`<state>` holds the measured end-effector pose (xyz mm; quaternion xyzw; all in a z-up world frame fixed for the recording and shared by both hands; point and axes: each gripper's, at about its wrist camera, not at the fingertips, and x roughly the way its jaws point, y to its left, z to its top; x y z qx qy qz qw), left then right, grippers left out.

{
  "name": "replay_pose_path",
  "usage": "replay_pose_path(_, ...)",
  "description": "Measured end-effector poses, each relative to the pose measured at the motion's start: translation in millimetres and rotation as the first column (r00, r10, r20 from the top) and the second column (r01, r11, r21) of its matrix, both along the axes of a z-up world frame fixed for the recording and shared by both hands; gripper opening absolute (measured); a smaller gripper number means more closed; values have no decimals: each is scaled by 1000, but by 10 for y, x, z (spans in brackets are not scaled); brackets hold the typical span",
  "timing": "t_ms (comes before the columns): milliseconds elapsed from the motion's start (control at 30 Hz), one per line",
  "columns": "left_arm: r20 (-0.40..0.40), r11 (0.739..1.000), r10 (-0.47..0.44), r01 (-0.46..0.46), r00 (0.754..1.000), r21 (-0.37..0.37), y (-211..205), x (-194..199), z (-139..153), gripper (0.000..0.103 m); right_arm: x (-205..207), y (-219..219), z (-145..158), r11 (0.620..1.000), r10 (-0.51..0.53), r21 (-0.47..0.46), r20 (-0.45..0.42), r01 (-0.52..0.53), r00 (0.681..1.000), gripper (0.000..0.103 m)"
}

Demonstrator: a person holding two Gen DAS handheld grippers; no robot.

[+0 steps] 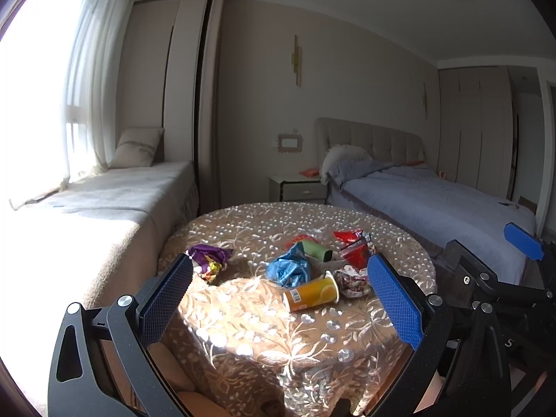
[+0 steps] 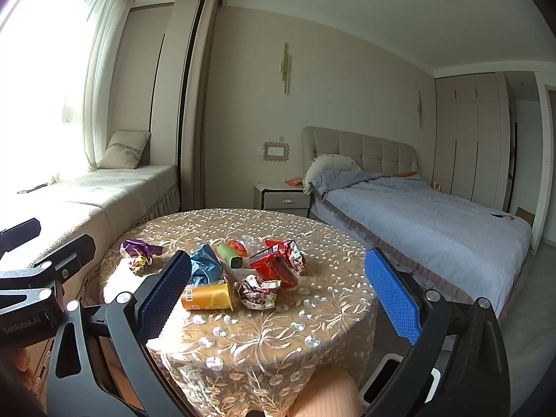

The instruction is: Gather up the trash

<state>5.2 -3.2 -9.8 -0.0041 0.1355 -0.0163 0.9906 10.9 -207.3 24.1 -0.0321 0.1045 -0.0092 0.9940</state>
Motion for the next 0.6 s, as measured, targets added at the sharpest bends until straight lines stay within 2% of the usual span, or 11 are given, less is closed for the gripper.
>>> replay_pose_path(333,-67,1000,26,-25,997,19,22,236,-166,98,266,-4,-113,1000,21,9,-57,-20,998,99)
replay_pose_path(600,-160,998,24,-13,987,66,-33,554,-504,98,597,-99,-351,999,41,33,-149,-37,988,99)
